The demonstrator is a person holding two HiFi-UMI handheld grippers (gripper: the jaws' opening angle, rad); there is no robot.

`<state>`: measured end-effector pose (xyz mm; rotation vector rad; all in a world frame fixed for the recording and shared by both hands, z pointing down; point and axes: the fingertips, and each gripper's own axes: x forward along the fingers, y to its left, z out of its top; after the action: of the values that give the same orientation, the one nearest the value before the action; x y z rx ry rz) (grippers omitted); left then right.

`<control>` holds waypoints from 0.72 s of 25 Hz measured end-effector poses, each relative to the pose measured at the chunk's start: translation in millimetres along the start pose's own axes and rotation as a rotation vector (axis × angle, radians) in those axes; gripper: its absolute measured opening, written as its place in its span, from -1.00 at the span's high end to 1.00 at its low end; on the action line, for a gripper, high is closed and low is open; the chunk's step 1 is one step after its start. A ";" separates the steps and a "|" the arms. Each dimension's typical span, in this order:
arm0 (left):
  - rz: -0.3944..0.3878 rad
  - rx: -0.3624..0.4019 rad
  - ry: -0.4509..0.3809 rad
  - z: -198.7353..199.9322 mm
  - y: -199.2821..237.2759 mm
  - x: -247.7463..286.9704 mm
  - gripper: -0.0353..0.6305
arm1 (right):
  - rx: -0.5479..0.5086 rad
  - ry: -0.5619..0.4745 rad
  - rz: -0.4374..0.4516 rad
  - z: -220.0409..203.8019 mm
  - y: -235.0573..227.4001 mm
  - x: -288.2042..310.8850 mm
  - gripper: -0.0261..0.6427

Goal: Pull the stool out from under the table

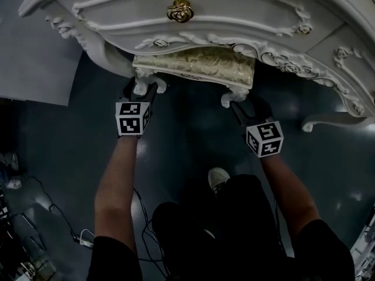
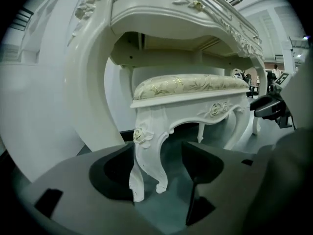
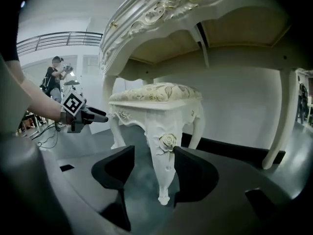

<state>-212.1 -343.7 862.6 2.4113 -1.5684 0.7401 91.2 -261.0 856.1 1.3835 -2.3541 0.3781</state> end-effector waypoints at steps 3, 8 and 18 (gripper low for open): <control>0.017 -0.015 -0.003 -4.1 10.4 17.6 -0.01 | -0.093 -0.013 -0.013 -6.7 2.4 -1.7 0.12; 0.010 -0.031 -0.026 2.9 15.3 38.5 -0.01 | -0.017 -0.001 -0.018 -20.0 -9.7 6.0 0.10; -0.019 -0.071 0.006 -2.0 14.6 57.5 -0.04 | 0.028 0.042 -0.034 -20.2 -22.5 29.7 0.18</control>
<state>-207.2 -395.7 890.8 2.3678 -1.5406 0.6764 101.7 -286.5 888.5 1.4131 -2.2964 0.4284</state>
